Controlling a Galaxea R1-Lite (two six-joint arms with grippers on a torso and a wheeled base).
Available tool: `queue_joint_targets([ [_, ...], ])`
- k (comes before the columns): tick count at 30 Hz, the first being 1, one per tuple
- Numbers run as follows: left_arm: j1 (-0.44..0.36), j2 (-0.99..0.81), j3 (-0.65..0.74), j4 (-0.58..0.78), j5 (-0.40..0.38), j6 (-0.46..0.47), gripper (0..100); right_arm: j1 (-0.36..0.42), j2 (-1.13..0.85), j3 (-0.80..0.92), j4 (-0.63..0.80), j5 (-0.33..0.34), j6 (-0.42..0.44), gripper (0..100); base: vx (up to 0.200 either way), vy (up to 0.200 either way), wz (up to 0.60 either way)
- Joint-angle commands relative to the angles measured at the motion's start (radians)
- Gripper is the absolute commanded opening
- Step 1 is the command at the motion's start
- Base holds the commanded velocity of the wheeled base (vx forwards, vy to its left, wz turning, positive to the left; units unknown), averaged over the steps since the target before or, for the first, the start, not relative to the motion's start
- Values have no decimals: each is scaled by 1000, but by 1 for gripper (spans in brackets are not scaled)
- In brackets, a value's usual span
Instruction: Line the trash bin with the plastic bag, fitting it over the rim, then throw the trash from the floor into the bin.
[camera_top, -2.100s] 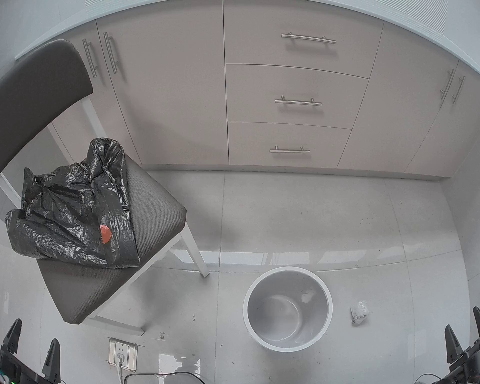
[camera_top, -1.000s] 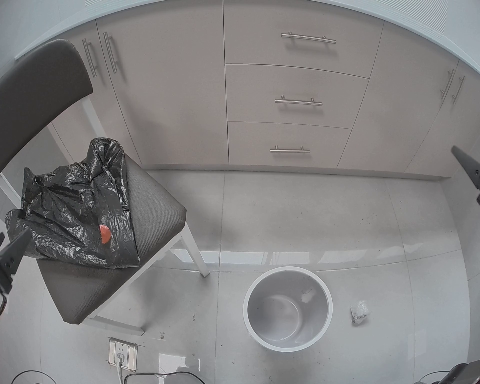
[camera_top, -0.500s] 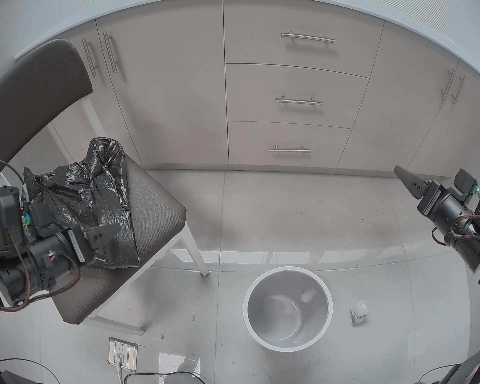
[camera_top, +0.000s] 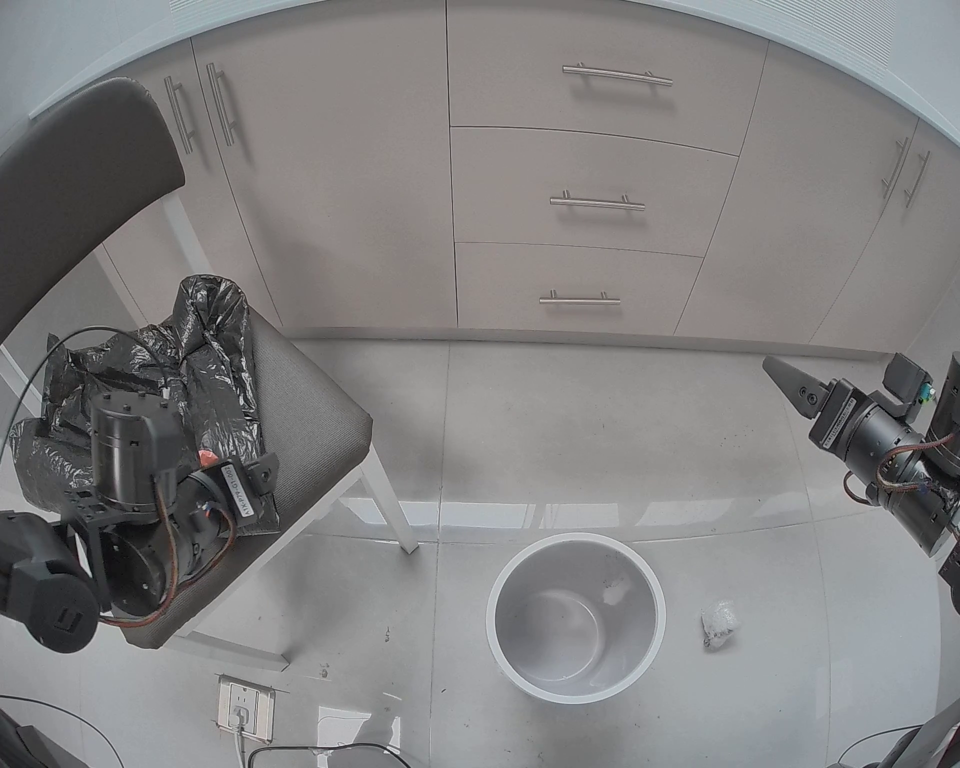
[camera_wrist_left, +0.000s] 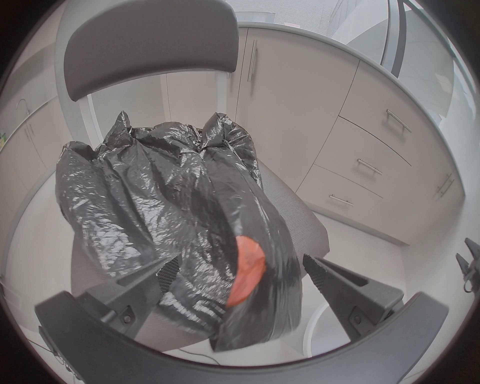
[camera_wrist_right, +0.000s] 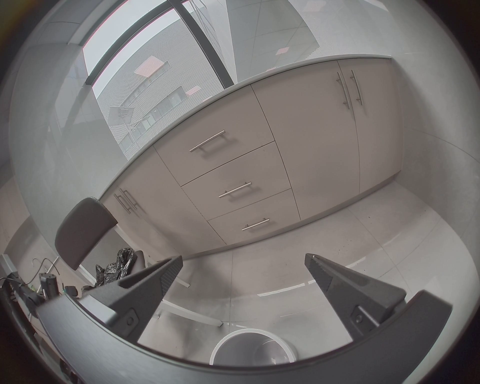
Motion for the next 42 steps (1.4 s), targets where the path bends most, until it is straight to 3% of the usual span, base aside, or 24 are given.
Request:
queue_joint_targets([
  [1,-11,148,18,-88,39,-2,100,1,0,0,-1,0,0,100,0,0,0],
  [15,-32,144,74,-192,135,48,100,1,-3,2,-1,0,-1,100,0,0,0],
  [29,-32,133,172,-390,207,194,100,2,0,2,-1,1,-1,100,0,0,0],
  [42,-18,155,189,-433,210,232,100,2,0,2,-1,1,0,100,0,0,0],
])
